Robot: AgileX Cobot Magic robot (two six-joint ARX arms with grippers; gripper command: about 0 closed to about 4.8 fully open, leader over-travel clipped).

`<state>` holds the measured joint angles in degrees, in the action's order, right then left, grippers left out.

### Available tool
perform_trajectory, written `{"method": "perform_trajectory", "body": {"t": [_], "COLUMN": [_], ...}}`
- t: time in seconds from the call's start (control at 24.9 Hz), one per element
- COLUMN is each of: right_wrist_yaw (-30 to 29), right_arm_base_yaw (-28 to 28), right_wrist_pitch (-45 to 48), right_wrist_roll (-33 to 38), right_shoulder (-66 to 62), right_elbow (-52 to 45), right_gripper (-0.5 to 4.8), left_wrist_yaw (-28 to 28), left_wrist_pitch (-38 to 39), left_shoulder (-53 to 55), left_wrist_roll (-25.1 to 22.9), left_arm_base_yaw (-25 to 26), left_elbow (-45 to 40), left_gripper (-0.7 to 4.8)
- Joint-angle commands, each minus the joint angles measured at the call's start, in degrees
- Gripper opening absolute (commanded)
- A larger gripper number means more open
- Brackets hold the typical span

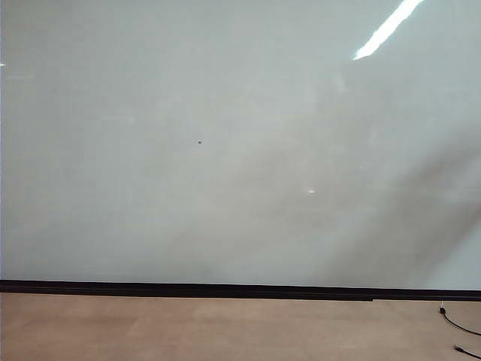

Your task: Pick up the pen on the shelf to the right of the whiteboard and write the letter A.

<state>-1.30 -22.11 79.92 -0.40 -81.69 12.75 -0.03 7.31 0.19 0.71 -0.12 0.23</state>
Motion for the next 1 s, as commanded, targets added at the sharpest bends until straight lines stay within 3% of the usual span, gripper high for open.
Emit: {"method": "perform_trajectory", "body": {"t": [0.04,0.24,0.32,0.48,0.64,0.8,1.0], "right_wrist_yaw": [2.03,0.90,0.90,-0.07,-5.25,-7.08,-7.87], "right_arm_base_yaw": [4.24,14.71,22.49,31.50,37.05,44.68,46.49], "right_wrist_pitch": [-0.02,-6.84,-8.74,-12.74,-22.12,-36.24,-43.80], "right_wrist_roll": [0.22,-0.96,-3.52,-9.40,-13.00,-23.15,-25.22], "right_shoulder": [7.21,15.50,17.16,17.00,16.98,16.94,16.20], "right_elbow": [-3.80,-5.38,-5.38,-4.20,0.44,9.42,14.03], "right_gripper": [-0.09,-0.09,-0.09,-0.09,-0.09,-0.09,-0.09], "left_wrist_yaw": [0.22,0.22,0.24,0.22,0.24,0.22,0.22], "left_wrist_pitch": [-0.50,-0.50,-0.50,-0.52,-0.50,-0.50,-0.50], "left_shoulder": [0.00,0.00,0.00,0.00,0.00,0.00,0.00], "left_wrist_roll": [-0.26,-0.26,-0.24,-0.26,-0.24,-0.26,-0.26], "left_arm_base_yaw": [0.00,0.02,0.02,0.02,0.02,0.02,0.02], "left_elbow": [0.15,0.15,0.15,0.15,0.15,0.15,0.15], "left_gripper": [-0.05,-0.05,-0.05,-0.05,-0.05,-0.05,-0.04]}}
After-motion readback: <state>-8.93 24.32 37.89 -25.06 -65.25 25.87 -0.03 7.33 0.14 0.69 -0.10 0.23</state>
